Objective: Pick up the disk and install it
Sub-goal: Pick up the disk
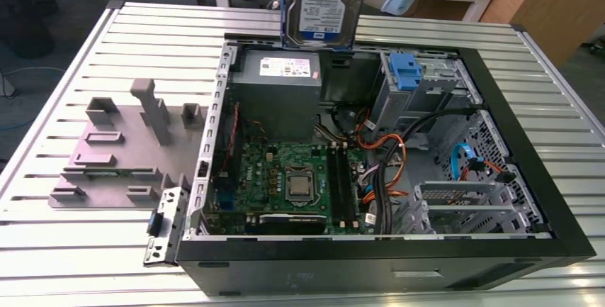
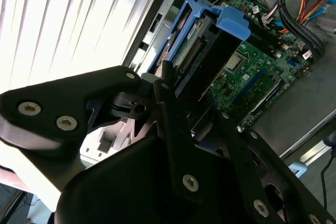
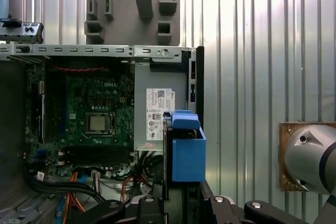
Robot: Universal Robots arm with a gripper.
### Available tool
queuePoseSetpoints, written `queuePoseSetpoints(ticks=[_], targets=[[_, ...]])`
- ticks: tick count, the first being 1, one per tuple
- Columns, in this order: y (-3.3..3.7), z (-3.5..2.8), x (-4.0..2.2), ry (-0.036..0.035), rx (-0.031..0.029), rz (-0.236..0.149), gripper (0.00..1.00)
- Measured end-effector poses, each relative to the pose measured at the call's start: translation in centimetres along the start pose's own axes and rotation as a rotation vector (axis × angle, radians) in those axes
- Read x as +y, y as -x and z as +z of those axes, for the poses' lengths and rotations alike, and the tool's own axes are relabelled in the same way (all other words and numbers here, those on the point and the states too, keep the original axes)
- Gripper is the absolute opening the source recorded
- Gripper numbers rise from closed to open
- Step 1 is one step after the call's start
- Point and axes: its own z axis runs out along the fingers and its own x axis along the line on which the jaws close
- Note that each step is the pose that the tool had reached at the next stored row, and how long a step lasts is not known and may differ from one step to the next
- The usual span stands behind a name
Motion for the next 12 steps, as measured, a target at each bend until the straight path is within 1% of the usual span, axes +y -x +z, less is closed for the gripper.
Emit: queuePoseSetpoints(ticks=[6,12], targets=[[0.03,0.03,-1.36,0.0001,0.0001,0.000,0.35],[0.05,0.06,-2.51,0.0001,0.0001,0.000,0.35]])
